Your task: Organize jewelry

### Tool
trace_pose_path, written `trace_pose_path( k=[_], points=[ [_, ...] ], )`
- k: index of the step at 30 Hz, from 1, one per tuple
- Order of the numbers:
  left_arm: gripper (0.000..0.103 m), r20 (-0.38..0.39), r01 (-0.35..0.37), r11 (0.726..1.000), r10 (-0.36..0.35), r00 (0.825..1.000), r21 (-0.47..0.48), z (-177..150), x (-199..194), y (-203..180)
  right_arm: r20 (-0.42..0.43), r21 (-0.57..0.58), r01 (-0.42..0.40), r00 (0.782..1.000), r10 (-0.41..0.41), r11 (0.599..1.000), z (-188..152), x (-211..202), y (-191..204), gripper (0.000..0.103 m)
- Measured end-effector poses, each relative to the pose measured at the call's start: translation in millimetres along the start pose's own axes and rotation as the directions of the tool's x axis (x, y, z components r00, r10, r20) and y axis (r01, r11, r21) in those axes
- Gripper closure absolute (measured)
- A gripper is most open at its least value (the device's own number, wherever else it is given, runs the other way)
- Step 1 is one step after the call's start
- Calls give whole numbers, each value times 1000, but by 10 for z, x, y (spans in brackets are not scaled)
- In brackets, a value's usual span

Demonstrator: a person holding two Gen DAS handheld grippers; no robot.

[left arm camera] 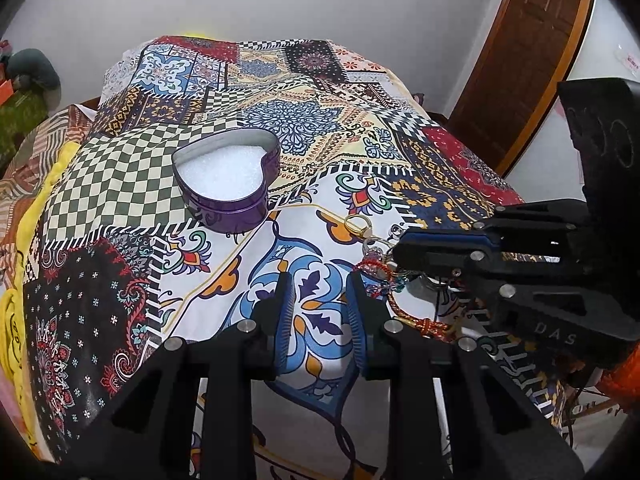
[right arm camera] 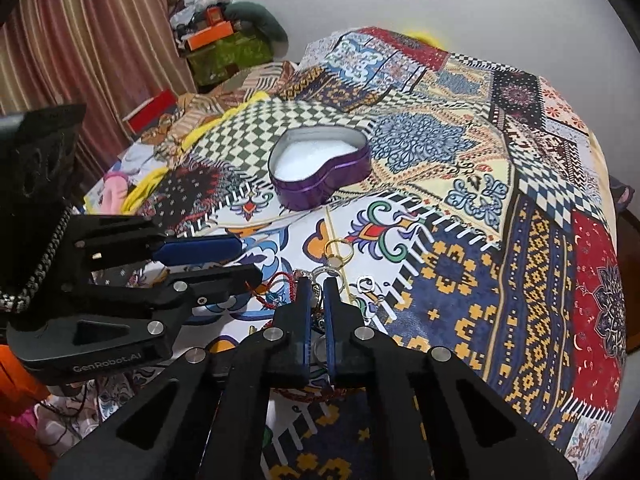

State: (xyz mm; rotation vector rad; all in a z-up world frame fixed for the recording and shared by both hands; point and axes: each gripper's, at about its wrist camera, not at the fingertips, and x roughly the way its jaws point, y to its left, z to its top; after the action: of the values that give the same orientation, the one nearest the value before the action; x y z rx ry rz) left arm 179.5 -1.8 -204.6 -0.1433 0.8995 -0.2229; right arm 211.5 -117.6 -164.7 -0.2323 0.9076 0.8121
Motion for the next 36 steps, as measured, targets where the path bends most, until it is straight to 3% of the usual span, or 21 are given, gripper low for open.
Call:
trace_pose_path(
  k=[8,19,22,24,25,36],
  points=[
    [77,11,5,1000,-5,1000,23,74,-25,-104,55,41,48,997,-50,998,-3,-213,-90,99],
    [77,-24,29,997,-28,999,65,322,181,-193,14,65,92,996,-93,994,-122,-225,-205,97],
    [77,-50,50,997,-48,998,56,368,262,-190,14,78,100,995,-101,992,-139,-218,-259,88],
    [77,-62,49,997,-46,997,55,383,312,-199,19,87,109,994,-111,990,-162,-220,-289,72],
    [77,-69,36,998,-31,997,59,394,353,-208,23,89,116,993,-118,989,-168,-226,-302,70],
    [78,-84,-1,996,8,996,84,440,544,-223,47,68,113,992,-116,991,-126,-221,-343,69]
  ],
)
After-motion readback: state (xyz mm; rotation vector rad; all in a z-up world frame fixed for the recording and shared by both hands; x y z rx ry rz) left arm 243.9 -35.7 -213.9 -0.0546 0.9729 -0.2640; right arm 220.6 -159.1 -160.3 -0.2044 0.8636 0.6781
